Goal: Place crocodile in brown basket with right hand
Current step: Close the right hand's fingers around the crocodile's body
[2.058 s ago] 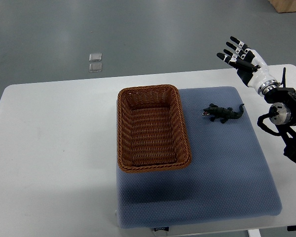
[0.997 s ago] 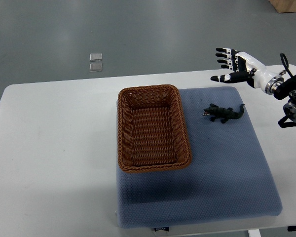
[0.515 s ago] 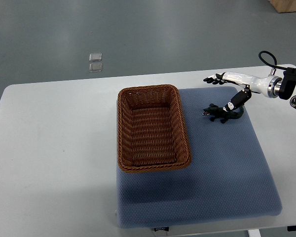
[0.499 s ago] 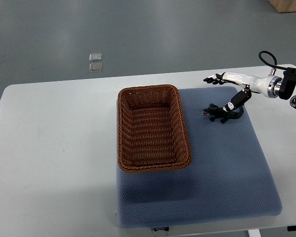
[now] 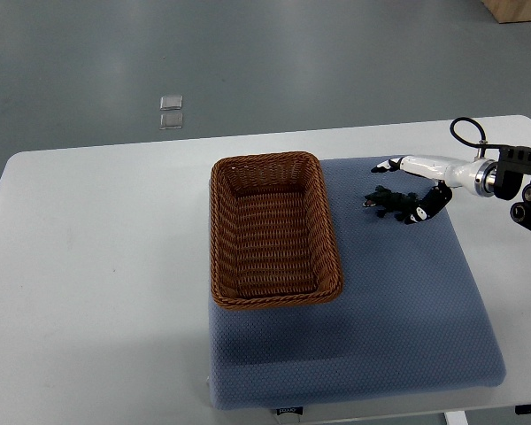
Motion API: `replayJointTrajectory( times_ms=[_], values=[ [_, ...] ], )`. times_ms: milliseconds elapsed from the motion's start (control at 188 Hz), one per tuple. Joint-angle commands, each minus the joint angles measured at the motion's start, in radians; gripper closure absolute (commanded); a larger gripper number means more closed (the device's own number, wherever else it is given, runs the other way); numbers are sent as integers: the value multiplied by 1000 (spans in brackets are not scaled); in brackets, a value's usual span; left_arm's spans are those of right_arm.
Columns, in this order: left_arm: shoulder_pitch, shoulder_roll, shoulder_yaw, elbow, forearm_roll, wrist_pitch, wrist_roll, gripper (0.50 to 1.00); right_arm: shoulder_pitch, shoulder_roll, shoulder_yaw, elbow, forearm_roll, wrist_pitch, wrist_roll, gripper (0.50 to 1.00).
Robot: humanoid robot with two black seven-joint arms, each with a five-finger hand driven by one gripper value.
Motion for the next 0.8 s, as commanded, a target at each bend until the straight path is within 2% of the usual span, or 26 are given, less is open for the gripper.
replayJointTrajectory(
  times_ms=[0,244,355,658,796],
  values=[
    [0,0,0,0,0,0,0,500,-1,16,-29,-37,0,-32,-2,574],
    [0,0,0,0,0,0,0,500,-3,35,-43,-78,-1,-61,-3,593],
    [0,0,0,0,0,0,0,500,-4,62,-43,-120,-1,-89,-5,619],
    [0,0,0,0,0,0,0,500,-6,67,-67,-126,0,-115,-6,671],
    [0,0,0,0,0,0,0,500,-6,67,-67,-128,0,-115,-6,734]
  ],
)
